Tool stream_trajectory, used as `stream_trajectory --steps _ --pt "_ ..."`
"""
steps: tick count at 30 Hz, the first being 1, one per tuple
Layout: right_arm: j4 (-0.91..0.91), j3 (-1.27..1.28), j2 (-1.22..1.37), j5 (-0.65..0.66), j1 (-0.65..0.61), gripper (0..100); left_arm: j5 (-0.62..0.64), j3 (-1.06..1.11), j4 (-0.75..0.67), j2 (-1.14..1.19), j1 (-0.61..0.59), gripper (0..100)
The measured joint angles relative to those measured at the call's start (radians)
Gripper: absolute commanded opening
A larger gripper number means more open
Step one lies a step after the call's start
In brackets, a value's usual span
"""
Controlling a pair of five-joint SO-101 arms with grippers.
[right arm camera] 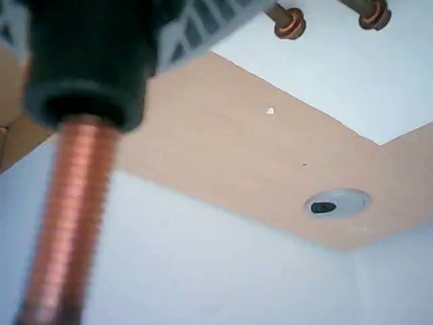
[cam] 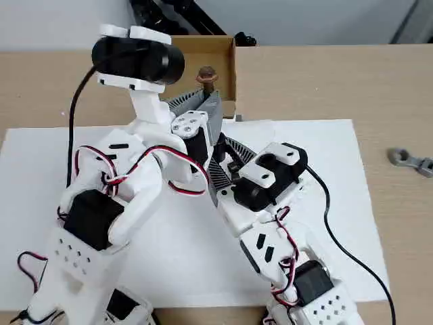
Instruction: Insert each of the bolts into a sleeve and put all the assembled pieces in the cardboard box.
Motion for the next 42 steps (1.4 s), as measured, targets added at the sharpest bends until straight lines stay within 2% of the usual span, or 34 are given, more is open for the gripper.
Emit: stream_trajectory --steps 27,42 --pt "0.0 0.0 0.002 0.0 0.002 0.4 -0.055 0.035 0.0 0.0 0.009 1" --pt "0.002 0.003 0.003 -0.002 -0.002 0.4 -0.055 0.044 0.086 -0.014 0.009 1"
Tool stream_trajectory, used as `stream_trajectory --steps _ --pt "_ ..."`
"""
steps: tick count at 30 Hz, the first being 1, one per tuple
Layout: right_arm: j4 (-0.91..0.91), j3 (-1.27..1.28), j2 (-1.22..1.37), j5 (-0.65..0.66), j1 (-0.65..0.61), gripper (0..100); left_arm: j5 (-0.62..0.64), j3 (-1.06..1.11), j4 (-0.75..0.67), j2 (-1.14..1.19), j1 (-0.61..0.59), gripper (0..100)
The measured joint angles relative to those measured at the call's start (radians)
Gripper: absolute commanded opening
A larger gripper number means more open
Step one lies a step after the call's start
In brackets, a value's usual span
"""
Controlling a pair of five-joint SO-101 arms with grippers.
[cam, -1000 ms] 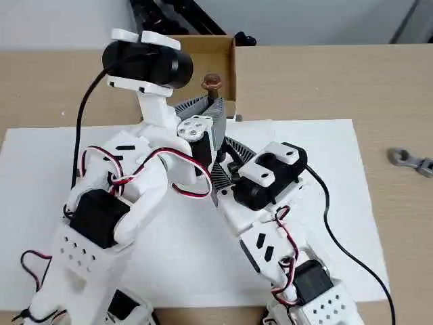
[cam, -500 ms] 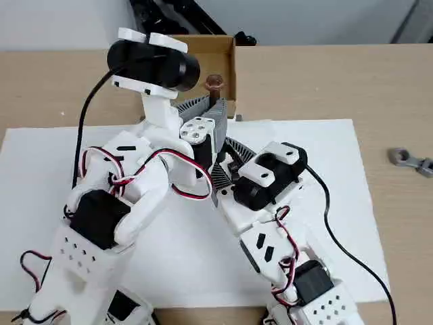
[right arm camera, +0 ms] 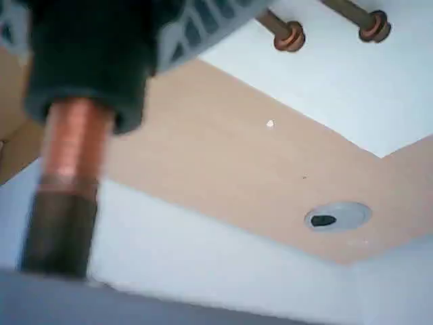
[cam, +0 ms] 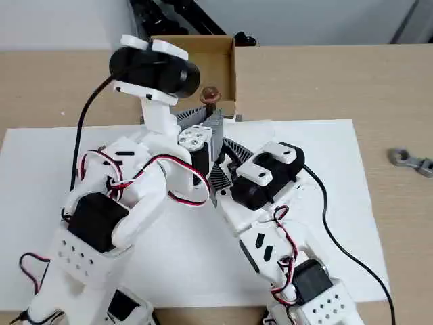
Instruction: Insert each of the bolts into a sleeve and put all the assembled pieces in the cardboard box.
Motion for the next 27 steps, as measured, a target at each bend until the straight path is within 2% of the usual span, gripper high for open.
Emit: stream_trajectory --steps 7,14,19,24,27 --pt "0.0 -0.002 -0.002 0.0 0.005 0.4 -0.006 0.002 0.043 0.002 0.058 1" --pt "-0.002 -0.005 -0.003 0.0 0.006 0.4 -0.008 -0.015 0.046 0.002 0.044 1" --pt "-0.002 -0.006 -0.002 0.0 0.002 0.4 -0.003 -0.035 0.089 0.002 0.014 14" --pt "0.0 -0.003 -0.002 0.0 0.003 0.4 0.023 -0.081 0.187 0.002 0.014 17" --pt "0.0 -0.005 -0.002 0.0 0.003 0.4 0.037 -0.098 0.196 0.002 0.015 17"
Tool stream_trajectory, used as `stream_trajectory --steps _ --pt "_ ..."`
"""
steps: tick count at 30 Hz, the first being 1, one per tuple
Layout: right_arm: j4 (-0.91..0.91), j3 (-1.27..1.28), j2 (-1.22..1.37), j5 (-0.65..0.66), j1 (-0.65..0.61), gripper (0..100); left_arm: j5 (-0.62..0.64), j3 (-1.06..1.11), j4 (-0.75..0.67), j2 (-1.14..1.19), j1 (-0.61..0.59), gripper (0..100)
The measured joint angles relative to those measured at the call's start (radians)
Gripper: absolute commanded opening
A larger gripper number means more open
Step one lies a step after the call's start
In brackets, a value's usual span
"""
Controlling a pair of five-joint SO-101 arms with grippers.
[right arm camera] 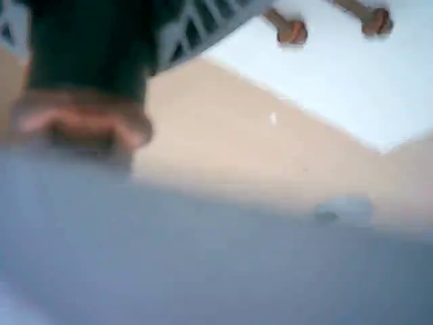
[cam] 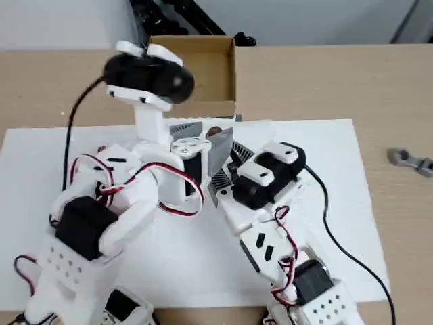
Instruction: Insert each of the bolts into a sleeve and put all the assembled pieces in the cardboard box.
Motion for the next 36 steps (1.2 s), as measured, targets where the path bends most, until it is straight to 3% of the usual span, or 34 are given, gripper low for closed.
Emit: stream_trajectory --steps 7,13,20,28,36 --pt "0.0 0.0 0.0 0.0 -0.002 0.4 -0.038 -0.083 0.046 0.0 -0.002 16" --pt "0.006 -0.095 0.081 0.0 0.031 0.4 -0.087 -0.206 0.083 -0.002 -0.166 1" --pt "0.032 -0.417 0.422 0.0 0.077 0.4 -0.192 -0.209 0.127 -0.002 -0.393 1" --pt "0.032 -0.77 0.819 0.0 0.101 0.4 -0.25 -0.206 0.282 -0.003 -0.539 1" --pt "0.032 -1.066 1.191 0.0 0.152 0.4 -0.345 -0.064 0.299 -0.009 -0.629 1"
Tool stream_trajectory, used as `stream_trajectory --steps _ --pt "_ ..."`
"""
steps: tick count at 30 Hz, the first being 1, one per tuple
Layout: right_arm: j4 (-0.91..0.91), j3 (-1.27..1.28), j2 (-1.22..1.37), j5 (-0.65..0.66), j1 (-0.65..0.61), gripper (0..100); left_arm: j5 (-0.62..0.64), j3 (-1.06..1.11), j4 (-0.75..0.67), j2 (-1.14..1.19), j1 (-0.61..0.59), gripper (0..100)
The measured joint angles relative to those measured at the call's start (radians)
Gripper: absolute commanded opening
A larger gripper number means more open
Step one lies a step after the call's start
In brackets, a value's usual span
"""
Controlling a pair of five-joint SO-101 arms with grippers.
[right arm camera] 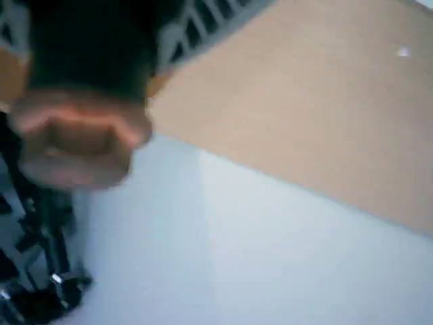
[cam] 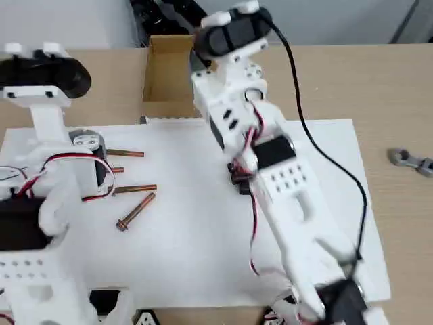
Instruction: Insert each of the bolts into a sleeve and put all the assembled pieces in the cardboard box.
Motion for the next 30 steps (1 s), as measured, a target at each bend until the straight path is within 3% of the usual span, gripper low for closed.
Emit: stream_trajectory --steps 13,20,30 --pt "-0.032 -0.416 0.562 0.0 0.06 0.9 -0.091 0.114 -0.048 -0.002 -0.006 1" --pt "-0.032 -0.571 0.776 0.0 0.06 21.9 -0.098 0.147 -0.075 -0.002 -0.006 1" --pt "-0.043 -0.657 0.895 -0.005 0.06 22.7 -0.098 0.203 -0.149 -0.002 -0.006 1"
